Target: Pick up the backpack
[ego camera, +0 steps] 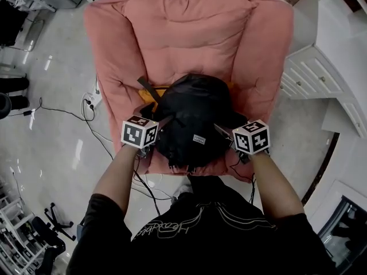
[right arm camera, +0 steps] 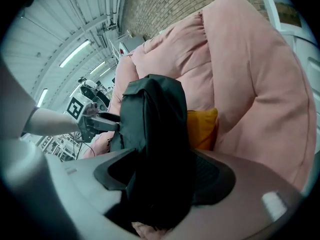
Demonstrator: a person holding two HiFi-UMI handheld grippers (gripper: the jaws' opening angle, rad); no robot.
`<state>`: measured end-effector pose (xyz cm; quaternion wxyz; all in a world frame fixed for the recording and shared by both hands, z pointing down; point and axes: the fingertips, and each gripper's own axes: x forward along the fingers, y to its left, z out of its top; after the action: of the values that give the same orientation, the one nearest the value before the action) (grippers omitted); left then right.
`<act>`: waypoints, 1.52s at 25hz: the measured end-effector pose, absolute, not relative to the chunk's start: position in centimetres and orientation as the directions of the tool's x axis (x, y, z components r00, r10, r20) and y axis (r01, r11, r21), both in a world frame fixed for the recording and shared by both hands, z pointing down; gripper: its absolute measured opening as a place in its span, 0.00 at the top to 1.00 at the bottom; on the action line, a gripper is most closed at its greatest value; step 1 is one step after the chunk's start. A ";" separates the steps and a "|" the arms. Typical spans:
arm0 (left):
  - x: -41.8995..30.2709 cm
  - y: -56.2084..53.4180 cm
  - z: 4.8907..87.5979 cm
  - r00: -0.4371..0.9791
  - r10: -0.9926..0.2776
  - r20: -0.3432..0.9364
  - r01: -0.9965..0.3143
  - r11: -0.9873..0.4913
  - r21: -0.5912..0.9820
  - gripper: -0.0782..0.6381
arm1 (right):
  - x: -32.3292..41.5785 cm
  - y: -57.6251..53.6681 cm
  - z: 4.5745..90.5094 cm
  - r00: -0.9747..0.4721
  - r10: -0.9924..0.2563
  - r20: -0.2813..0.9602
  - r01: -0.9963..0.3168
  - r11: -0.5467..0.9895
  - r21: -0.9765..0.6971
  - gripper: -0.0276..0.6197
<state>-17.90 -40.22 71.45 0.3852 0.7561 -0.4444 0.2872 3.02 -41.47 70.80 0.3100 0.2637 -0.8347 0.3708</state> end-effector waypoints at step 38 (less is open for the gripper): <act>-16.4 -35.4 68.9 0.465 -0.482 0.742 -0.885 -0.261 0.386 0.63 | 1.7 -37.5 69.9 -0.659 -0.337 0.673 -0.716 0.555 -0.423 0.73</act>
<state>-16.43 -35.41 68.91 0.4053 0.7540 -0.4532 0.2487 1.68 -37.49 69.87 0.2691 0.3134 -0.8397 0.3525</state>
